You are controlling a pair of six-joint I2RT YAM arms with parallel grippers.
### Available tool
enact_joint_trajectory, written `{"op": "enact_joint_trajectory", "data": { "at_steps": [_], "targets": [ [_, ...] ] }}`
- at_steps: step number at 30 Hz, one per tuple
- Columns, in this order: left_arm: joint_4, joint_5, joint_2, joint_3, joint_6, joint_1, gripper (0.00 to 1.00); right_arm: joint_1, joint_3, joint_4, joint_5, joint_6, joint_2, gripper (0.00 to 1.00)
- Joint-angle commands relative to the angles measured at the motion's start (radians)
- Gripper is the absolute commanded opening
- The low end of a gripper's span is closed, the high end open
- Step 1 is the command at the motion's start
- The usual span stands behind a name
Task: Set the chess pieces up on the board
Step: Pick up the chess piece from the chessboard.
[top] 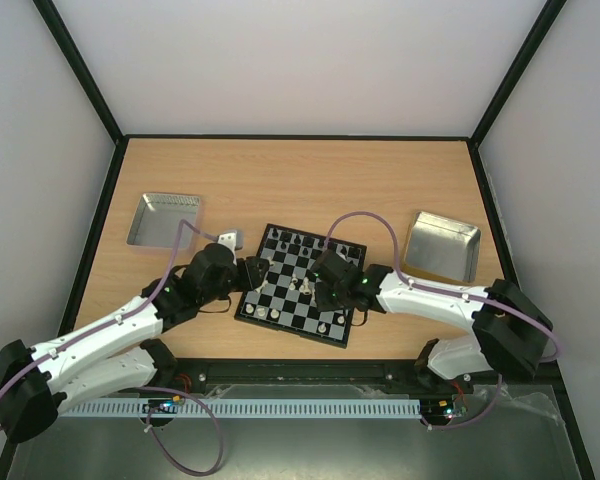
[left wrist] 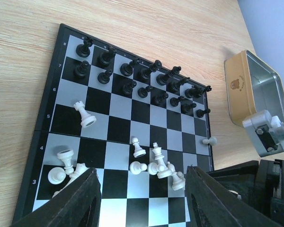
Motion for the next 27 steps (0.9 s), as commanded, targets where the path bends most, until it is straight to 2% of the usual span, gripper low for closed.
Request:
{"op": "enact_joint_trajectory", "data": {
  "at_steps": [1, 10, 17, 27],
  "targets": [
    [0.015, 0.021, -0.010, -0.018, -0.001, 0.007, 0.51, 0.016, 0.004, -0.039, 0.035, 0.007, 0.024, 0.18],
    [0.025, 0.028, -0.016, -0.033, -0.006, 0.009, 0.51, 0.018, -0.002, -0.032, 0.035, -0.010, 0.051, 0.19],
    [0.023, 0.028, -0.017, -0.034, -0.005, 0.009, 0.51, 0.017, 0.005, -0.013, 0.046, -0.027, 0.088, 0.23],
    [0.018, 0.030, -0.026, -0.030, -0.007, 0.010, 0.51, 0.017, 0.015, 0.004, 0.076, -0.055, 0.108, 0.22]
  ]
}}
